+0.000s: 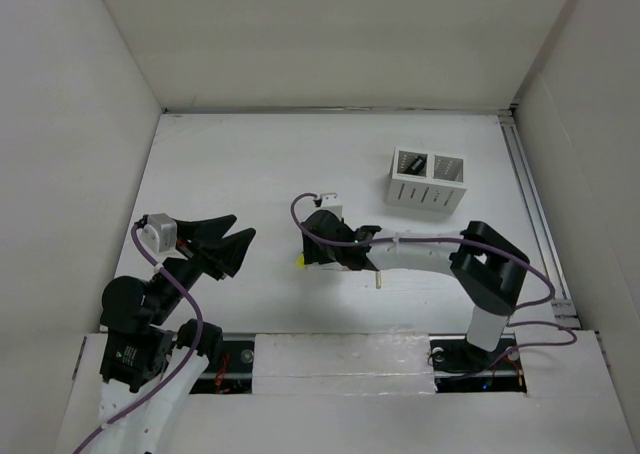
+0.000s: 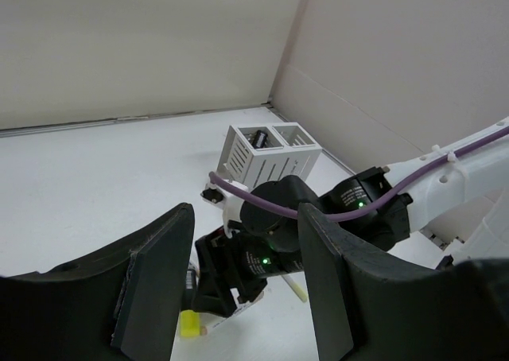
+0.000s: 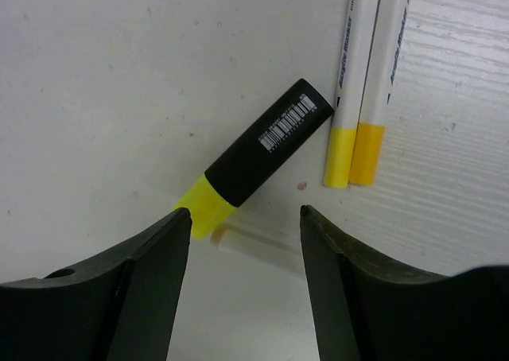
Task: Organize the desk
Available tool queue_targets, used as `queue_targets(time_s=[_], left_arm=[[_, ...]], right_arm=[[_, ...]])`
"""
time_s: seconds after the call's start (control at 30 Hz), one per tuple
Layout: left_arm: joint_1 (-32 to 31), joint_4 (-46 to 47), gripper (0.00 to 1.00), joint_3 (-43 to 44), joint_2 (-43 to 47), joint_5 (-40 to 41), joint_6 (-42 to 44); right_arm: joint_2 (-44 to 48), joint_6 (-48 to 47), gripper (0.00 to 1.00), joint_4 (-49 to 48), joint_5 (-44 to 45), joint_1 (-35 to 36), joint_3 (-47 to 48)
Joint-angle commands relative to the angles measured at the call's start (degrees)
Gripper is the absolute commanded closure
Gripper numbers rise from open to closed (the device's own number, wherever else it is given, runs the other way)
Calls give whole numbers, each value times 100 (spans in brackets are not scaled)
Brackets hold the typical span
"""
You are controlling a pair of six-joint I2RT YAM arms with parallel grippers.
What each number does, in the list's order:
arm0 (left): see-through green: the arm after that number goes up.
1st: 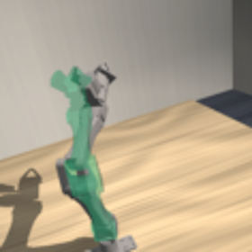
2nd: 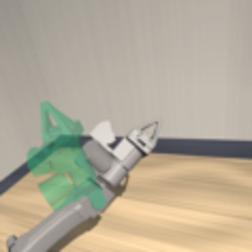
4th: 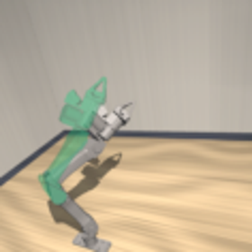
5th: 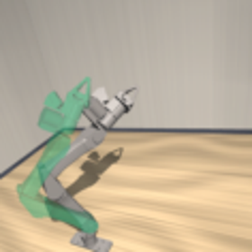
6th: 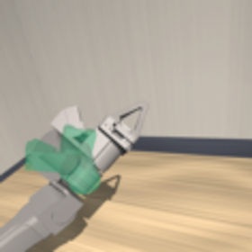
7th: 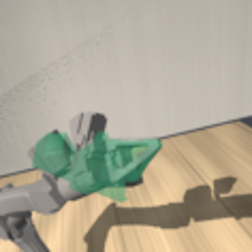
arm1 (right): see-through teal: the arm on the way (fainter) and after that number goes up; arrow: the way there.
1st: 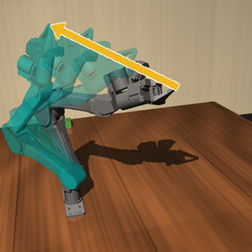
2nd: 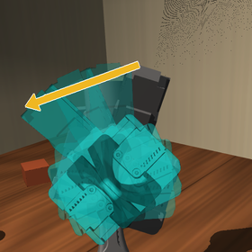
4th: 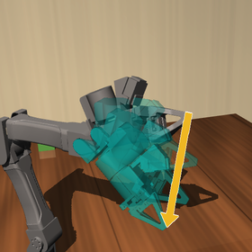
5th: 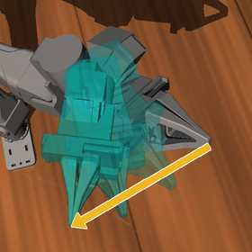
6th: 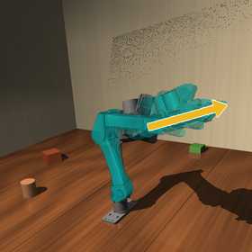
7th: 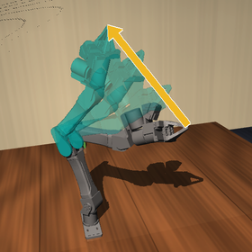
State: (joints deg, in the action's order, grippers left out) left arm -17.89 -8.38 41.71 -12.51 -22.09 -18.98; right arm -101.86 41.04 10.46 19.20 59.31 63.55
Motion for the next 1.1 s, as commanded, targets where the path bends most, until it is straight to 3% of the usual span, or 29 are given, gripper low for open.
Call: queue_targets(time_s=[0.0, 0.53, 0.63, 0.7, 0.73, 0.83, 0.93, 1.07], left_arm=[[22, 320, 49, -14, 47, -59, -44], [22, 337, 49, -32, 12, -67, -53], [22, 328, 49, -23, 21, -68, -53], [22, 346, 49, -32, 47, -41, -62], [22, 346, 49, -32, 21, -50, -62], [22, 320, 49, -23, 3, -68, -53], [22, 346, 49, -32, 30, -50, -53], [22, 328, 49, -32, 12, -59, -53]], right_arm=[[-158, 45, 38, -141, 268, 19, 403], [-1300, 133, 46, 35, 1006, -86, 1212], [-1617, 80, 51, 123, 815, -86, 1511], [-1722, 27, 64, 36, 743, -86, 1573], [-1784, 36, 65, 27, 726, -86, 1625], [-1872, 36, 62, 35, 699, -86, 1757], [-1881, -34, 47, 44, 900, -86, 1819], [-2021, -192, 44, 167, 1033, -86, 2055]])
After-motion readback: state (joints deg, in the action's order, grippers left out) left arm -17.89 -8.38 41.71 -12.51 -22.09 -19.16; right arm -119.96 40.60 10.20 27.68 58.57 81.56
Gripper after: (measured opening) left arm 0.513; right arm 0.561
